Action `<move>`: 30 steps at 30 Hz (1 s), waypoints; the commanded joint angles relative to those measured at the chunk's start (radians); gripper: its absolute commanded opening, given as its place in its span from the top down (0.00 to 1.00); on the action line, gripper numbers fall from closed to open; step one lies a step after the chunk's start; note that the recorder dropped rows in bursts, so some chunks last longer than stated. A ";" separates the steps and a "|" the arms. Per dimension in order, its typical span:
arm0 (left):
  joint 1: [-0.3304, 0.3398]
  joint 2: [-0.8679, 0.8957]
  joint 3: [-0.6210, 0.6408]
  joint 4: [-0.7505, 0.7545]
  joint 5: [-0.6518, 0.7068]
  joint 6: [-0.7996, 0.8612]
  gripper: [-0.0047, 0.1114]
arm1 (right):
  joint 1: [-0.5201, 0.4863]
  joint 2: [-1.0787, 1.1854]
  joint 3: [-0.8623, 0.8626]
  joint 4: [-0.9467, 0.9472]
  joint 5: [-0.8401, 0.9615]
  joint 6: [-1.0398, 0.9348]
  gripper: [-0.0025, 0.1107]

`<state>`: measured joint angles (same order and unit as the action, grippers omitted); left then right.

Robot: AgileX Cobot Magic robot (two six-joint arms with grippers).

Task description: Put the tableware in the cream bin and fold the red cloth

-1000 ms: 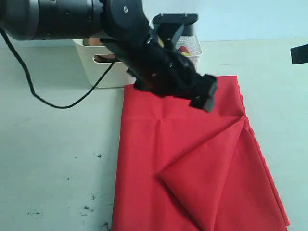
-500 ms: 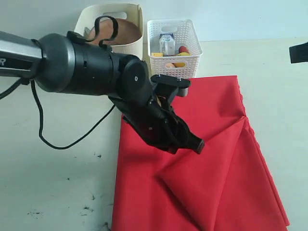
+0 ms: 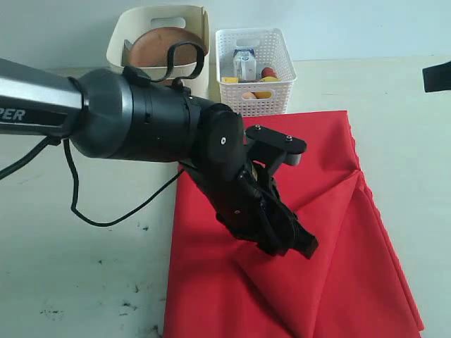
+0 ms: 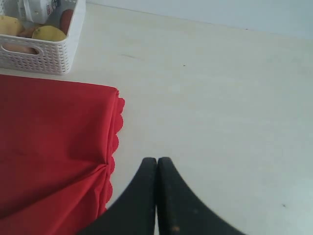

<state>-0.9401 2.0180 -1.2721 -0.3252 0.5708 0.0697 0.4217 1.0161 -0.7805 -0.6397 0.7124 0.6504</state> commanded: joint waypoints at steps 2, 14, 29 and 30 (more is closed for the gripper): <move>-0.001 0.003 0.004 0.013 -0.033 -0.001 0.16 | -0.007 -0.003 -0.004 0.001 -0.011 0.001 0.98; -0.011 -0.020 -0.005 -0.180 -0.004 0.055 0.82 | -0.007 -0.003 -0.004 0.008 -0.017 -0.002 0.98; -0.215 -0.028 -0.169 -0.206 -0.095 0.087 0.93 | -0.007 -0.003 -0.004 0.011 -0.028 -0.002 0.98; -0.219 -0.028 -0.174 -0.202 -0.096 0.087 0.90 | -0.007 -0.003 -0.004 0.011 -0.028 -0.002 0.98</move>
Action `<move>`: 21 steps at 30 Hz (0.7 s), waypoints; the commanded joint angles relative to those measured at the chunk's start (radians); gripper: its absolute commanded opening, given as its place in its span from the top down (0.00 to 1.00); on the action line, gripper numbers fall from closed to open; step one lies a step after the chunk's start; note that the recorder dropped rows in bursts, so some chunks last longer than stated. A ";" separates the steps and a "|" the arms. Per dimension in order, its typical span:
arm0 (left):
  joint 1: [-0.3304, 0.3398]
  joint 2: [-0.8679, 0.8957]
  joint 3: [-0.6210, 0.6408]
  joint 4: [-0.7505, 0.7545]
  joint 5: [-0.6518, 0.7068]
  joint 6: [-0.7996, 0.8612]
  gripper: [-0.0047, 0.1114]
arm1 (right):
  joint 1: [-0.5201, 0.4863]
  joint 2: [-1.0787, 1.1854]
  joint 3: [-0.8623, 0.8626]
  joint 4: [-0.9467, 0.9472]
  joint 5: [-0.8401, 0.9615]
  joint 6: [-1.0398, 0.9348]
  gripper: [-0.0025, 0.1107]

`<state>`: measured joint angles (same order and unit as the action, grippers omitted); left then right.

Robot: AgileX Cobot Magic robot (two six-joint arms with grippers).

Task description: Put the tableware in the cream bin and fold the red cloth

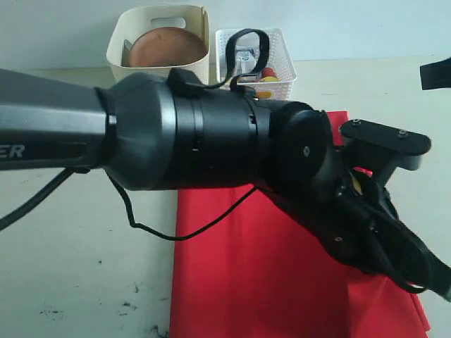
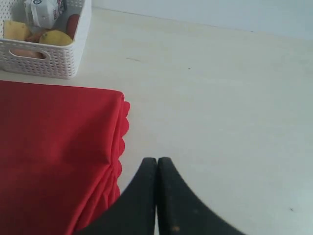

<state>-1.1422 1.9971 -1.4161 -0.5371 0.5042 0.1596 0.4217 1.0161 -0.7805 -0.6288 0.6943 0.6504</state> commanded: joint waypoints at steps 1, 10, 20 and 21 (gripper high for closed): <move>-0.020 -0.007 -0.029 0.015 -0.034 -0.003 0.82 | -0.007 -0.003 -0.004 0.002 -0.010 -0.002 0.98; 0.014 -0.074 -0.029 0.150 0.163 -0.003 0.19 | -0.007 -0.003 -0.004 0.002 -0.010 -0.002 0.98; 0.297 -0.416 -0.014 0.300 0.488 -0.004 0.96 | -0.004 0.071 -0.004 0.225 -0.202 -0.147 0.98; 0.327 -0.458 -0.001 0.300 0.488 -0.004 0.96 | -0.004 0.104 -0.004 0.304 -0.210 -0.216 0.98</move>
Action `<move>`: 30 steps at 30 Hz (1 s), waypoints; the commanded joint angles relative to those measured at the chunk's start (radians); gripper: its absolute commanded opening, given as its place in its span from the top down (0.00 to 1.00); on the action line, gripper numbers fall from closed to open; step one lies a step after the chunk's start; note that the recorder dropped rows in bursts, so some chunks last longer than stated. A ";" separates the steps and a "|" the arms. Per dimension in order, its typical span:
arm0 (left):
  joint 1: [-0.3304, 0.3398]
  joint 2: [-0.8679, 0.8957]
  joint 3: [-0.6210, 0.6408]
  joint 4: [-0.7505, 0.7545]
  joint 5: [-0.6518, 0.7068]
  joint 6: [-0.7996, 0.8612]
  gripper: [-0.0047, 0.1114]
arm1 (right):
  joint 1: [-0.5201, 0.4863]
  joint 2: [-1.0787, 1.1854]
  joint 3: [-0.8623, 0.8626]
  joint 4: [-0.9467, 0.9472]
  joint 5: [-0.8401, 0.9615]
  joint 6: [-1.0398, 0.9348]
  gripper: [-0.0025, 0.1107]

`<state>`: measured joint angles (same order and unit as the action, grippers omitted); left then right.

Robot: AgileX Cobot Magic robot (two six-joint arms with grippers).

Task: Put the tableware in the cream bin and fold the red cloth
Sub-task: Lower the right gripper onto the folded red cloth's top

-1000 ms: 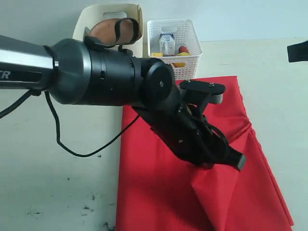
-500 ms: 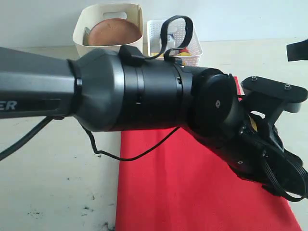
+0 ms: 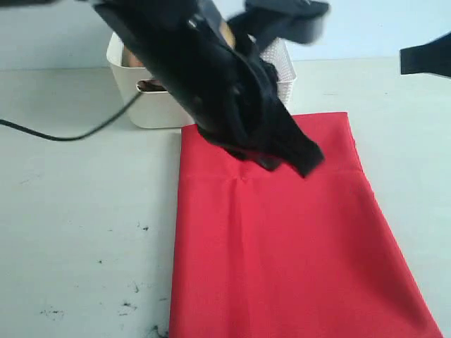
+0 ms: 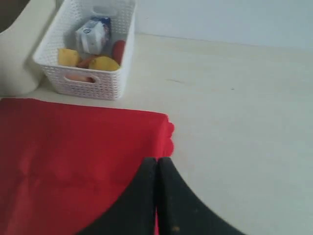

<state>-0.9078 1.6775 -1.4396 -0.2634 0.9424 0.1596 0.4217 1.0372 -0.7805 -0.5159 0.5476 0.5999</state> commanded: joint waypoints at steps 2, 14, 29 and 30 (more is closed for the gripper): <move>0.147 -0.221 0.053 0.027 0.049 -0.004 0.96 | -0.004 0.158 -0.004 0.366 -0.068 -0.315 0.98; 0.430 -0.755 0.363 0.027 0.048 -0.010 0.96 | 0.034 0.640 -0.006 1.301 -0.117 -1.203 0.98; 0.501 -1.061 0.580 0.021 0.009 -0.010 0.96 | 0.059 0.820 -0.004 0.773 -0.161 -0.788 0.98; 0.501 -1.064 0.580 0.021 0.009 -0.010 0.96 | 0.059 0.820 -0.004 0.693 -0.149 -0.717 0.98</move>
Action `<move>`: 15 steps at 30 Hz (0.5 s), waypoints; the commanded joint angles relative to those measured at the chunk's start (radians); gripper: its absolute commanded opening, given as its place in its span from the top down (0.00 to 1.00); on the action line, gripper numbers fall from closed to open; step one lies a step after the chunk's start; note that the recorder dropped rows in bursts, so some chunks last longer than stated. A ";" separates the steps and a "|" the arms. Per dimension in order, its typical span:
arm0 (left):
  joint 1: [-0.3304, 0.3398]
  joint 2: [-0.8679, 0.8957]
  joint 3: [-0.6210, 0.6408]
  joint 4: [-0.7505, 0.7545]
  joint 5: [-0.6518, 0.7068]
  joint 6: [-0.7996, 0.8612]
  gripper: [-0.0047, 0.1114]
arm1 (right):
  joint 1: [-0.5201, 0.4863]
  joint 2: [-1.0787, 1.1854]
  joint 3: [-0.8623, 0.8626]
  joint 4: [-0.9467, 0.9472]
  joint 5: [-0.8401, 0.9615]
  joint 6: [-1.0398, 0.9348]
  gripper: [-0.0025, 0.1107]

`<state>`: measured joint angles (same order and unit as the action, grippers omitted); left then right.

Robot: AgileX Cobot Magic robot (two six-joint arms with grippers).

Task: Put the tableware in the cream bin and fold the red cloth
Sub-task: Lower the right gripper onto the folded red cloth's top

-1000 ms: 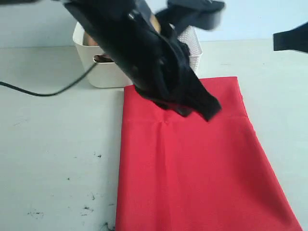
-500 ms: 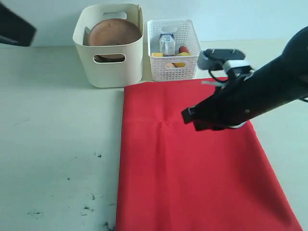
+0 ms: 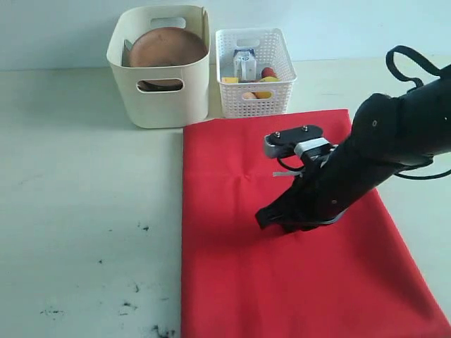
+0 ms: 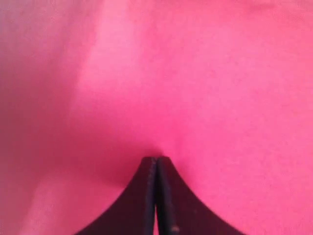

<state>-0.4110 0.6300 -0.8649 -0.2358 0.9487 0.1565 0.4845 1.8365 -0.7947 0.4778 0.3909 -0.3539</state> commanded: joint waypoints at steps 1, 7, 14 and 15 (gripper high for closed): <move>0.004 -0.017 0.006 -0.007 0.003 -0.006 0.96 | -0.004 0.021 0.010 -0.375 0.028 0.309 0.98; 0.004 -0.016 0.006 -0.009 0.003 -0.006 0.96 | -0.004 0.021 0.012 -0.717 0.175 0.637 0.98; 0.004 -0.016 0.006 -0.009 0.003 -0.006 0.96 | -0.092 -0.061 0.123 -0.779 0.122 0.744 0.98; 0.004 -0.016 0.006 -0.009 0.003 -0.006 0.96 | -0.092 -0.094 0.113 -0.779 0.104 0.756 0.98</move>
<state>-0.4110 0.6167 -0.8646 -0.2381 0.9509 0.1565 0.4090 1.7597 -0.7064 -0.2919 0.4340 0.3759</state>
